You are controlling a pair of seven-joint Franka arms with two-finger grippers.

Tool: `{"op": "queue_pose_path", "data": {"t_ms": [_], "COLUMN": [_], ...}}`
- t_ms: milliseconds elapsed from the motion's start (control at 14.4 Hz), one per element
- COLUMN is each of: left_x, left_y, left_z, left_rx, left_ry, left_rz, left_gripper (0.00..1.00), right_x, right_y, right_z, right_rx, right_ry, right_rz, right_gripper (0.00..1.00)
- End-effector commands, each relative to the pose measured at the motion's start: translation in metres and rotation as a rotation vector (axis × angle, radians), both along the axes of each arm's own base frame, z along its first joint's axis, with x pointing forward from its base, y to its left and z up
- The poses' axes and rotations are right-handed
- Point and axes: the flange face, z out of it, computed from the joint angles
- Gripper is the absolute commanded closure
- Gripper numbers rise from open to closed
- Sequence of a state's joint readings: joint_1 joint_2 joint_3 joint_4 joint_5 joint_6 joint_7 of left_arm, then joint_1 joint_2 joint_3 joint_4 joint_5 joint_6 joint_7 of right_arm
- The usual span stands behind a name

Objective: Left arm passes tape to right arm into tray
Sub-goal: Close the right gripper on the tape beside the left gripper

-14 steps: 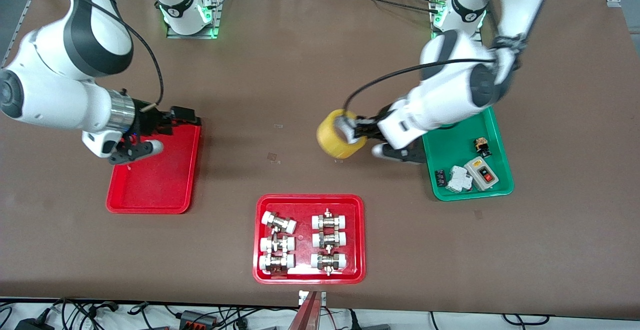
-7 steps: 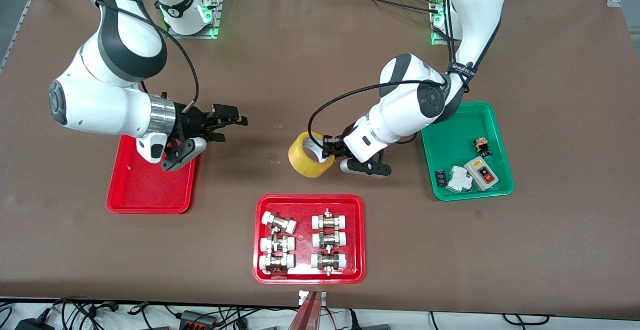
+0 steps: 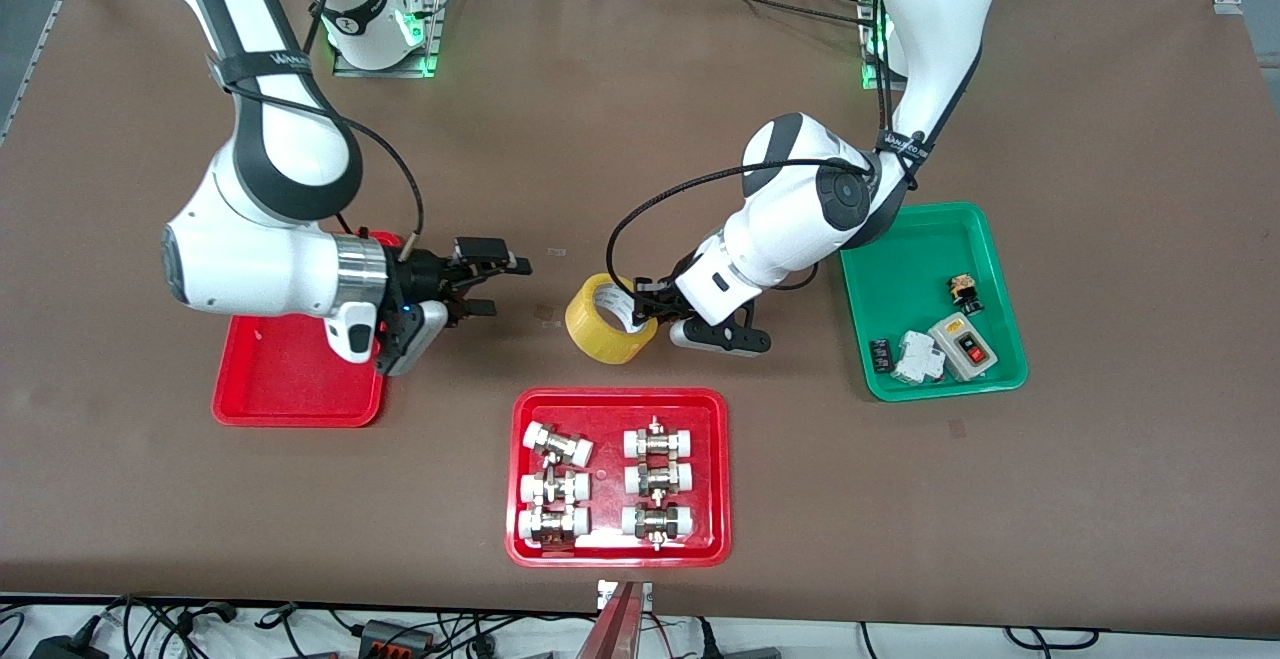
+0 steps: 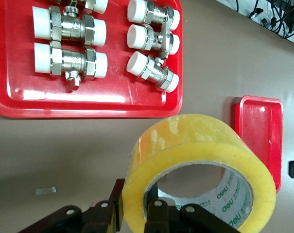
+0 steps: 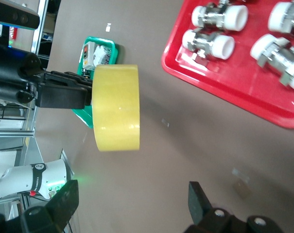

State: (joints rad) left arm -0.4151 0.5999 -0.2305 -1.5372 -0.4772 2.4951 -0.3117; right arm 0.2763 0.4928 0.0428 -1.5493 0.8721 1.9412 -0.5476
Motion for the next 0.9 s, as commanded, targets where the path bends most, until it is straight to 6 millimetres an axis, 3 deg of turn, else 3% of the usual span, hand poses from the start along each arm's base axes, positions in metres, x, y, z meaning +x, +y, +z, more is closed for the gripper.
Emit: {"op": "queue_pose_path", "data": {"t_ms": [0,208,830], "left_x": [0.001,0.0,-0.001], "left_y": [-0.002,-0.003,-0.003], "left_z": [0.006,0.006,0.004], "left_rx": [-0.017,-0.017,-0.014], "left_ry": [-0.005,-0.004,0.002], "left_rz": [0.018,0.015,0.015], "left_gripper": [0.97,0.97,0.96], "right_x": [0.01,0.01,0.008], "right_y": [0.02,0.043,0.067], "right_z": [-0.01,-0.021,-0.032], "right_rx": [0.032,0.092,0.123], "right_ry": [-0.062,-0.052,-0.069], "right_rz": [0.037,-0.006,-0.063], "right_gripper": [0.0,0.0,0.0]}}
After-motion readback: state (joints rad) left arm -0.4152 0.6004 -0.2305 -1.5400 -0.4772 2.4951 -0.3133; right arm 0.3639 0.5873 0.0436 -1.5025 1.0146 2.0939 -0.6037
